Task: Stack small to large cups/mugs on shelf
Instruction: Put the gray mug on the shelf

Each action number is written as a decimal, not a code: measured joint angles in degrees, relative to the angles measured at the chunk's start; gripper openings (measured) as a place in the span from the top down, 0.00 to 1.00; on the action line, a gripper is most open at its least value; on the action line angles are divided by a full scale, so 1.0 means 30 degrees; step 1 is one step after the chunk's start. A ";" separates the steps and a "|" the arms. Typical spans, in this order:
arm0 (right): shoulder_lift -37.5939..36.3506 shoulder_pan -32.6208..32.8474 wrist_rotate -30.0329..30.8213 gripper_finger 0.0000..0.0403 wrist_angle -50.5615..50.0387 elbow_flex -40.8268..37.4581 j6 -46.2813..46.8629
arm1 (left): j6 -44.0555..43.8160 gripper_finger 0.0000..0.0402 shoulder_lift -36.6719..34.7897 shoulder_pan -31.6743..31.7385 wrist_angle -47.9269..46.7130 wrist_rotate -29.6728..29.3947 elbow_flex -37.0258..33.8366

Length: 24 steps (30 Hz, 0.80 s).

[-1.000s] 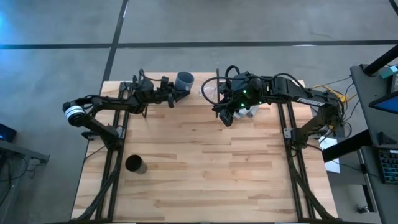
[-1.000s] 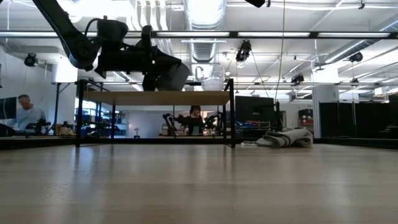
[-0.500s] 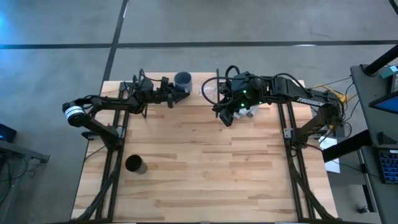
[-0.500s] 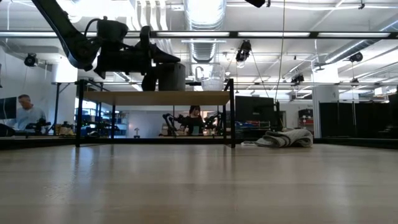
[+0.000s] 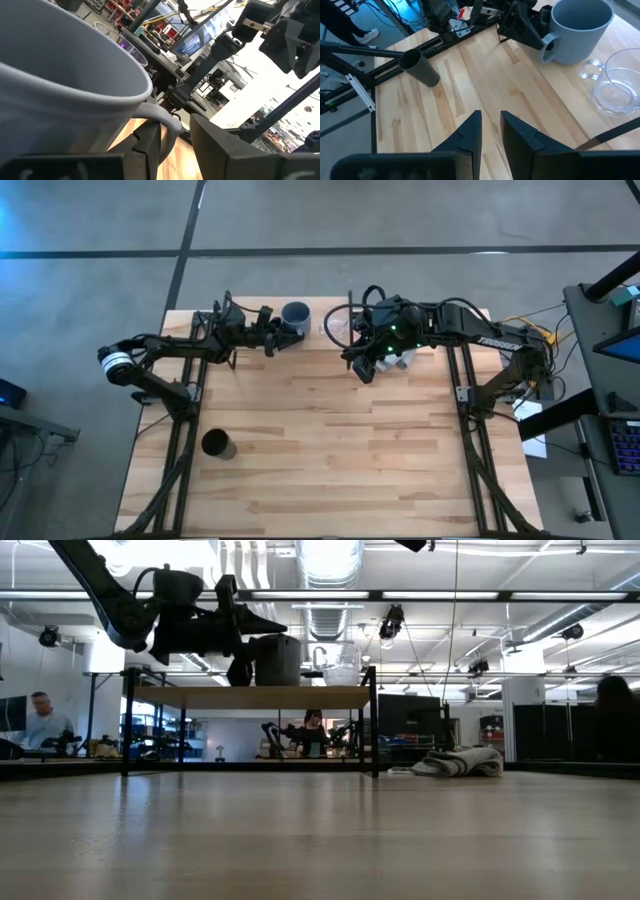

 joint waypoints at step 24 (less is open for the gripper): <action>0.0000 0.0396 0.0000 0.84 0.0000 0.0000 0.0131 | 0.0756 0.78 -0.0197 -0.0001 -0.1141 -0.2378 0.0406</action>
